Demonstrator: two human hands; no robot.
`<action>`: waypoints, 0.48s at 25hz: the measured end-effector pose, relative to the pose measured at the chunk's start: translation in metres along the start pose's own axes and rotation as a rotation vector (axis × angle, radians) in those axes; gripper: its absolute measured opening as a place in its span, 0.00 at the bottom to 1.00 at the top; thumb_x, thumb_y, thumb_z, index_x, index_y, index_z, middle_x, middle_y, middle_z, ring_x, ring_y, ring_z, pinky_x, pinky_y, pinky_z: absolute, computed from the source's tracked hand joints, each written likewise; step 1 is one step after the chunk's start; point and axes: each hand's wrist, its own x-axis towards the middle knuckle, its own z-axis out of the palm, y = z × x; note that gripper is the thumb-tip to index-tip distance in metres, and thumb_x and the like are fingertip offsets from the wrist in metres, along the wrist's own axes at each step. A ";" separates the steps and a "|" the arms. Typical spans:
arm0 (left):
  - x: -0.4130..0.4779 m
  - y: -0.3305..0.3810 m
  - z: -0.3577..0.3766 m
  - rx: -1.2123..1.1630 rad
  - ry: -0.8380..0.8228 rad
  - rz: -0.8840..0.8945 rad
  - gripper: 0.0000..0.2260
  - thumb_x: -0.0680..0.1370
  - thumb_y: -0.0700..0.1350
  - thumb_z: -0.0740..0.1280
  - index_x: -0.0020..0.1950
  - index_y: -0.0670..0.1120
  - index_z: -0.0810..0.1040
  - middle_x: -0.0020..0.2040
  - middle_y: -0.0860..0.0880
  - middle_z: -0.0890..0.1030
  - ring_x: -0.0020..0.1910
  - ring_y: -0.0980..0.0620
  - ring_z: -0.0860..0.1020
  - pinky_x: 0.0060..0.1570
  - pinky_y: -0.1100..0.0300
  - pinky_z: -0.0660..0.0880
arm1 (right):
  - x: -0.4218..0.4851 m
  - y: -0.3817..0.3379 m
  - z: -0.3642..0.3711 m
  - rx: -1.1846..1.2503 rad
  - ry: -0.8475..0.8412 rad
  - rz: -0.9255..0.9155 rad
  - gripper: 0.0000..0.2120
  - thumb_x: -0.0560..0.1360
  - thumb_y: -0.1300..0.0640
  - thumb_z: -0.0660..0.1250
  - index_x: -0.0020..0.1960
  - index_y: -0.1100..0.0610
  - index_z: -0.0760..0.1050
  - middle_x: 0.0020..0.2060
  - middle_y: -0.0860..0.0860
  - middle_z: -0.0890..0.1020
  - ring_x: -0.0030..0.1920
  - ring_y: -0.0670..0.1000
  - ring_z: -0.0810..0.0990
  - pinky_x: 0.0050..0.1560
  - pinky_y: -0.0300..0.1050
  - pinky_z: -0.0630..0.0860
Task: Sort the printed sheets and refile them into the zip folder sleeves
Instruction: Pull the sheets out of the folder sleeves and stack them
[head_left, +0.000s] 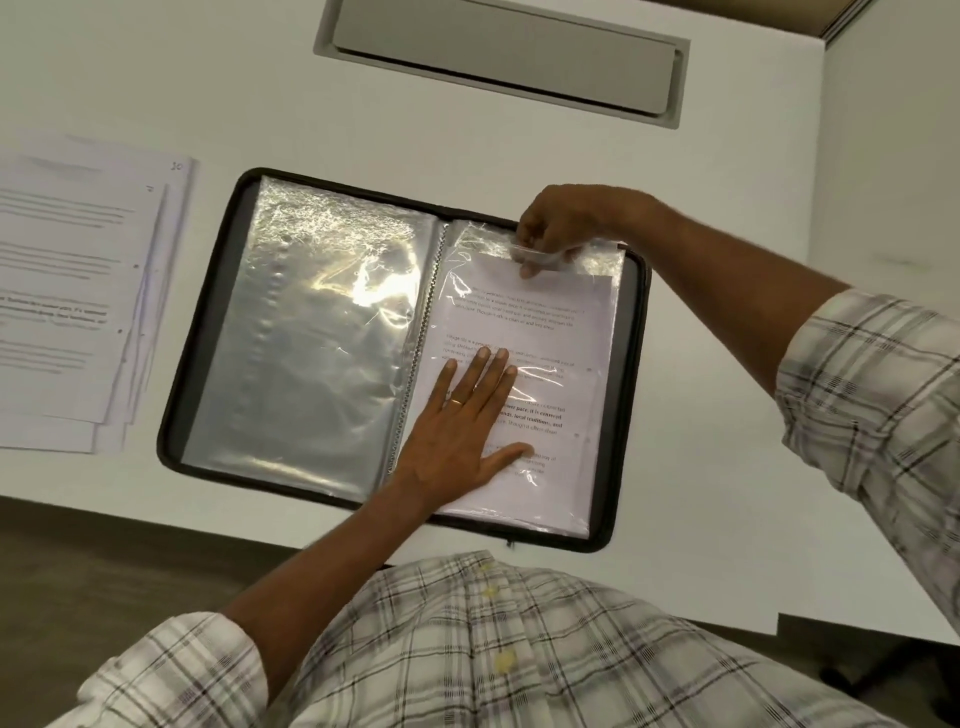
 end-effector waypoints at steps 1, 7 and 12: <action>0.000 0.001 0.000 -0.005 0.016 -0.002 0.41 0.83 0.69 0.56 0.84 0.41 0.52 0.85 0.42 0.50 0.84 0.44 0.48 0.80 0.39 0.53 | 0.001 -0.002 0.000 -0.062 -0.034 0.024 0.18 0.67 0.47 0.82 0.54 0.51 0.84 0.46 0.48 0.86 0.43 0.48 0.82 0.50 0.45 0.80; -0.008 0.008 0.004 -0.103 0.085 -0.064 0.40 0.83 0.66 0.59 0.84 0.40 0.55 0.84 0.41 0.52 0.84 0.43 0.49 0.81 0.39 0.53 | 0.011 0.007 -0.003 -0.185 -0.074 0.056 0.16 0.68 0.47 0.81 0.48 0.57 0.84 0.41 0.53 0.84 0.39 0.49 0.76 0.45 0.45 0.73; -0.011 0.008 0.004 -0.153 0.061 -0.019 0.38 0.83 0.65 0.60 0.83 0.41 0.57 0.84 0.42 0.53 0.84 0.44 0.50 0.80 0.38 0.55 | 0.013 0.020 -0.041 -0.108 0.197 0.050 0.15 0.70 0.50 0.80 0.54 0.55 0.85 0.47 0.50 0.84 0.49 0.52 0.80 0.49 0.42 0.71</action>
